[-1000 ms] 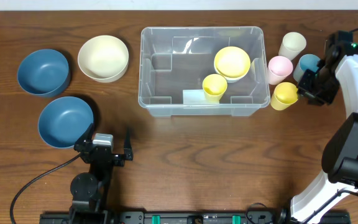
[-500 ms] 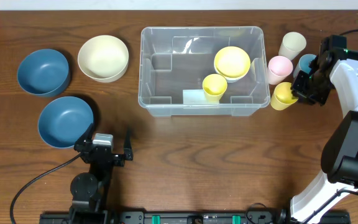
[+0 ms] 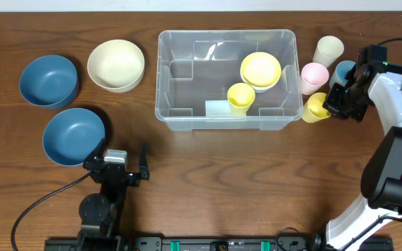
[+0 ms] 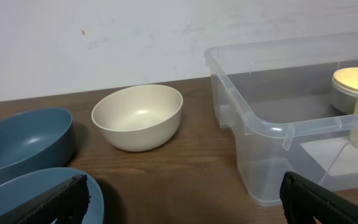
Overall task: Pack container
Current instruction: 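Move the right gripper to the second yellow cup and grasp its rim, then carry the yellow cup over and stack it into the first yellow cup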
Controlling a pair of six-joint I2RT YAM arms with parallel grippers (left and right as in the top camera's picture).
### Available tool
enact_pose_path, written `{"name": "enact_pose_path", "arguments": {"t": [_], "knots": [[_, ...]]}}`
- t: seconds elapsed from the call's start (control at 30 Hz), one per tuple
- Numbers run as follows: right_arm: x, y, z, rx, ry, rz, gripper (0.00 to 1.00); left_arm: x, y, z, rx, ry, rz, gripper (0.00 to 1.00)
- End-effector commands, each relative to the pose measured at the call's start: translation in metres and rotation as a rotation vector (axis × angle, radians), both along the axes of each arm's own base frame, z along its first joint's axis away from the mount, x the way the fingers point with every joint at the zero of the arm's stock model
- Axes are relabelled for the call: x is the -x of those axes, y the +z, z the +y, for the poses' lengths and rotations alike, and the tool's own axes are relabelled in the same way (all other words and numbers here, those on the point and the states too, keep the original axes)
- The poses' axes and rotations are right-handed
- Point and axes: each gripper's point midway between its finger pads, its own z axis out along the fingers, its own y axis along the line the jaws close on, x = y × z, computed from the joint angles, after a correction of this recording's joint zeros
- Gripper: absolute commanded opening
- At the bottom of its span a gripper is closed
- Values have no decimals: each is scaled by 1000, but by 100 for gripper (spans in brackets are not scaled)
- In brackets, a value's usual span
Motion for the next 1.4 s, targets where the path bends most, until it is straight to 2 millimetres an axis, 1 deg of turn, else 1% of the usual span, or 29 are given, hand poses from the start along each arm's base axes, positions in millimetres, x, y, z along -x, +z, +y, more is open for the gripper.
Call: {"name": "enact_pose_path", "arguments": {"t": [0.0,0.07,0.13,0.23,0.33,0.4,0.43,0.5,0.53,0.6,0.63,0.67,0.7,0.77,0.87,0.97,1.07,1.13,1.23,1.37], "knots": [[5,4,5,5,17,24,1,1,-16,3,-16,15,47,98],[3,23,4,10,16,4,1,1,-16,3,-16,15,47,98],[1,49,2,20,14,-27,1,1,-16,3,-16,15,47,98],[2,92,3,34,15,-91,1,1,-16,3,-16,15,47,98],[6,138,4,53,16,-177,1,1,-16,3,-16,15,47,98],[10,167,7,69,22,-251,1,1,-16,3,-16,15,47,98],[11,179,10,75,32,-285,1,1,-16,3,-16,15,47,98],[12,203,21,77,68,-370,1,1,-16,3,-16,15,47,98],[12,213,30,72,103,-414,1,1,-16,3,-16,15,47,98],[8,226,53,61,185,-477,1,1,-16,3,-16,15,47,98],[7,229,63,57,218,-493,1,1,-16,3,-16,15,47,98],[4,231,81,51,271,-510,1,1,-16,3,-16,15,47,98],[2,231,94,46,307,-518,1,1,-16,3,-16,15,47,98],[-3,227,125,39,390,-526,1,1,-16,3,-16,15,47,98],[-9,216,158,55,452,-517,1,1,-16,3,-16,15,47,98],[-16,198,185,63,504,-485,1,1,-16,3,-16,15,47,98],[-21,174,204,54,541,-433,1,1,-16,3,-16,15,47,98],[-24,155,212,53,562,-390,1,1,-16,3,-16,15,47,98],[-29,128,221,52,572,-327,1,1,-16,3,-16,15,47,98],[-33,106,223,54,571,-277,1,1,-16,3,-16,15,47,98]]}}
